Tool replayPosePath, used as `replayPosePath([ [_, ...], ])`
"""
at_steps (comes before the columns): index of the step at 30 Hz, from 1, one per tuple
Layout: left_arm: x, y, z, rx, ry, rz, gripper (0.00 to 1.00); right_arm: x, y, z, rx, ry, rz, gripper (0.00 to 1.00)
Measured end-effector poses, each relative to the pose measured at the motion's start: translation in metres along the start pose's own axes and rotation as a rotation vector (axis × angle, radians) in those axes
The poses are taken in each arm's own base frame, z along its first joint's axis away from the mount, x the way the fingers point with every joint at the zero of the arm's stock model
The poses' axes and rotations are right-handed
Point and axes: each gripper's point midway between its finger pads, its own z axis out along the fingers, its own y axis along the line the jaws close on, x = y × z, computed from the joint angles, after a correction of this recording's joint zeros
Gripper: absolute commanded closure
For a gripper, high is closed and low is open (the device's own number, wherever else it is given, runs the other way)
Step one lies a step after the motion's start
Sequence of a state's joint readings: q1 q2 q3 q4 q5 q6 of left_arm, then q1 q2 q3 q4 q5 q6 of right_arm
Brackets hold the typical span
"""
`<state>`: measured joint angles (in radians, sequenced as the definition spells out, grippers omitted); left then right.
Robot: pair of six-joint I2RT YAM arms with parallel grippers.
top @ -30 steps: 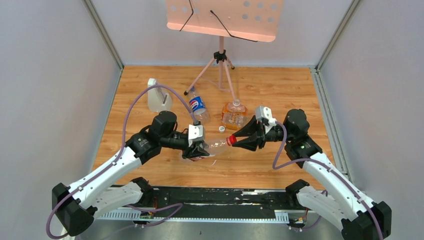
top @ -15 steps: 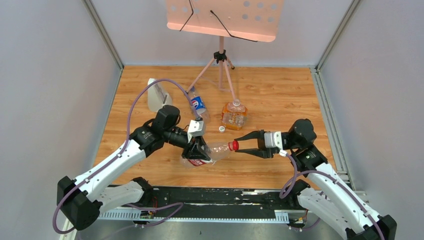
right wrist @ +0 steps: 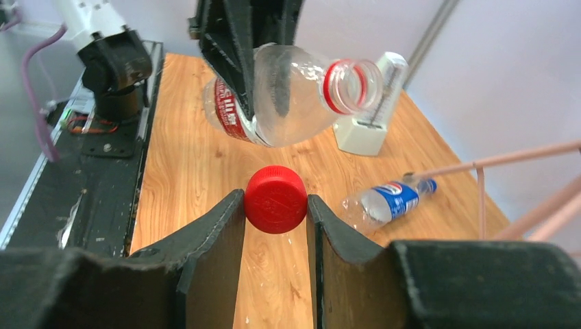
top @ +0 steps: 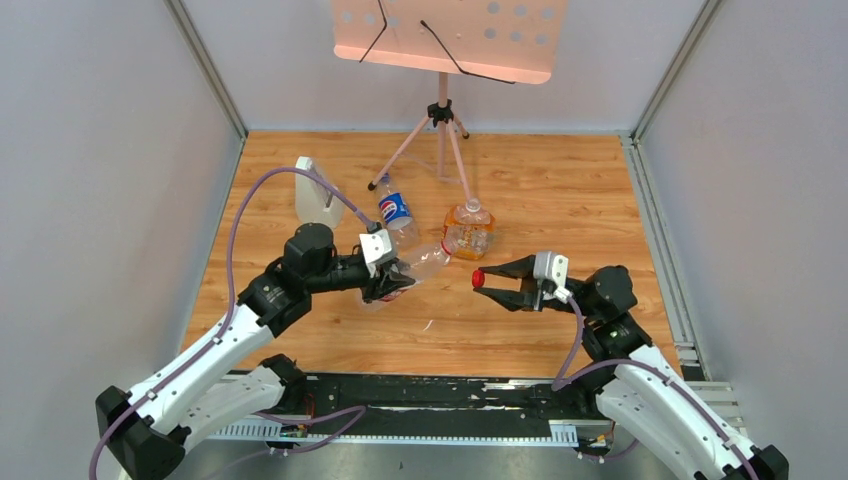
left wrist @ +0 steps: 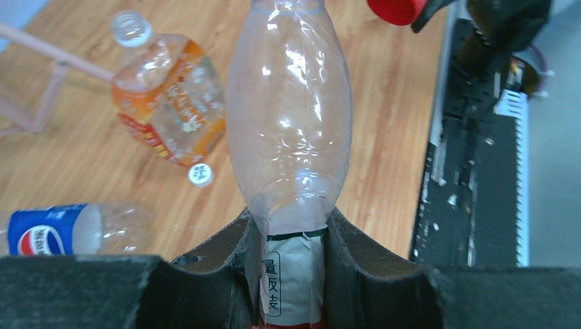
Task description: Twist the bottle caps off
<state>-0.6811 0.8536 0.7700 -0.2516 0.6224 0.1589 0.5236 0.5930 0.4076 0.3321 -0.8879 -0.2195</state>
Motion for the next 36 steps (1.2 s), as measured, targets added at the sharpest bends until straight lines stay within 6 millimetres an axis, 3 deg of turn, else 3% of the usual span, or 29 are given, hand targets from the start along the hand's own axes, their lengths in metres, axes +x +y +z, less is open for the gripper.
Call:
replayPosePath([
  [2,0.002,0.010,-0.001,-0.063,-0.007,-0.002,1.00,0.003,-0.007,-0.001,0.060,0.009,0.059,1.00],
  [5,0.005,0.020,-0.002,-0.125,-0.010,-0.009,1.00,0.010,-0.019,-0.003,0.159,0.027,0.176,0.90],
  [8,0.003,0.027,-0.004,-0.171,-0.026,-0.011,1.00,0.026,-0.035,-0.006,0.292,0.059,0.345,0.90],
  [10,-0.002,0.030,-0.006,-0.195,-0.047,-0.003,1.00,0.045,-0.046,-0.008,0.404,0.103,0.493,0.99],
  [15,-0.011,0.035,-0.009,-0.235,-0.089,0.008,1.00,0.107,-0.065,-0.016,0.666,0.280,0.867,1.00],
  [22,-0.014,0.037,-0.013,-0.265,-0.117,0.008,1.00,0.191,-0.047,-0.020,0.827,0.548,1.228,1.00],
  [27,-0.018,0.037,-0.017,-0.278,-0.136,0.008,1.00,0.221,-0.041,-0.020,0.886,0.659,1.332,1.00],
  [36,-0.016,0.038,-0.019,-0.291,-0.143,-0.003,1.00,0.241,-0.055,-0.013,0.980,0.732,1.288,0.95],
])
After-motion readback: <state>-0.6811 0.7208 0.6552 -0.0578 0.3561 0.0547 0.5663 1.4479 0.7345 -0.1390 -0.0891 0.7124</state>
